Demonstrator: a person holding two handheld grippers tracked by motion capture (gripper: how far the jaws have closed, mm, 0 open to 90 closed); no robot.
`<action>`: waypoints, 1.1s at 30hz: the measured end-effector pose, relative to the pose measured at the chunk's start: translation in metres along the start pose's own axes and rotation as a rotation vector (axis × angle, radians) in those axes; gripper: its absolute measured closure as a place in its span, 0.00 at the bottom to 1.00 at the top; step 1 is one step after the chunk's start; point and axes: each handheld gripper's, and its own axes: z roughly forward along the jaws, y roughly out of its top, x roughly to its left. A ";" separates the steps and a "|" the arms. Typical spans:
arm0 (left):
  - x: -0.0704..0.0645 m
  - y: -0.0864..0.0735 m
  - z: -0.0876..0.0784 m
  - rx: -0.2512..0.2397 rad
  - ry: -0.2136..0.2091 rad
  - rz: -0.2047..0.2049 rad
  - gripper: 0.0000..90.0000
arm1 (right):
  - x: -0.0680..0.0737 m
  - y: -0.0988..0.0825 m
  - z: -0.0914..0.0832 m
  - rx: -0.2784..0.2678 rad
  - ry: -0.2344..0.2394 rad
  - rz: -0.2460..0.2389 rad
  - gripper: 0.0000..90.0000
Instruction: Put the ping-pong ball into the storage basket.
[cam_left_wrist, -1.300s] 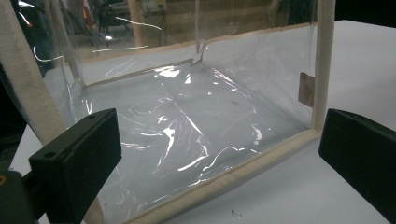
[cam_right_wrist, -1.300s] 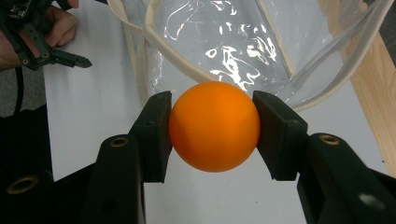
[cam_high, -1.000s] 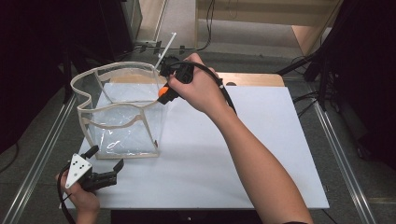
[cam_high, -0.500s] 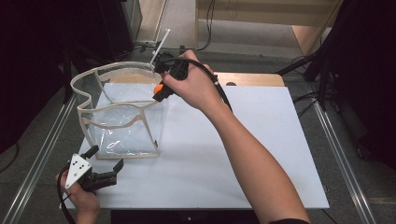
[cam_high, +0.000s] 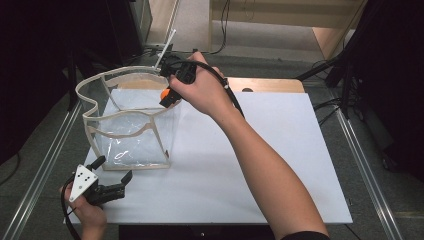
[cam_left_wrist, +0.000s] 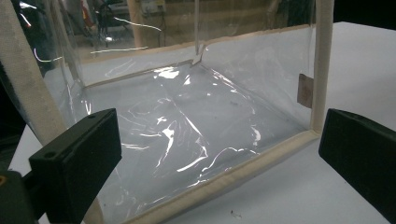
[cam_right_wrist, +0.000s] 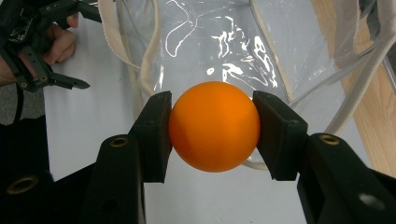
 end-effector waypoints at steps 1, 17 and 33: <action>0.000 0.000 0.000 0.000 0.000 0.000 0.00 | 0.000 0.002 0.001 0.000 -0.002 0.000 0.53; 0.000 0.000 0.000 -0.001 -0.001 -0.002 0.00 | -0.006 0.006 0.012 0.008 -0.040 0.019 0.53; 0.000 0.000 0.000 -0.002 -0.002 0.000 0.00 | -0.008 -0.002 0.011 -0.001 -0.096 0.070 0.31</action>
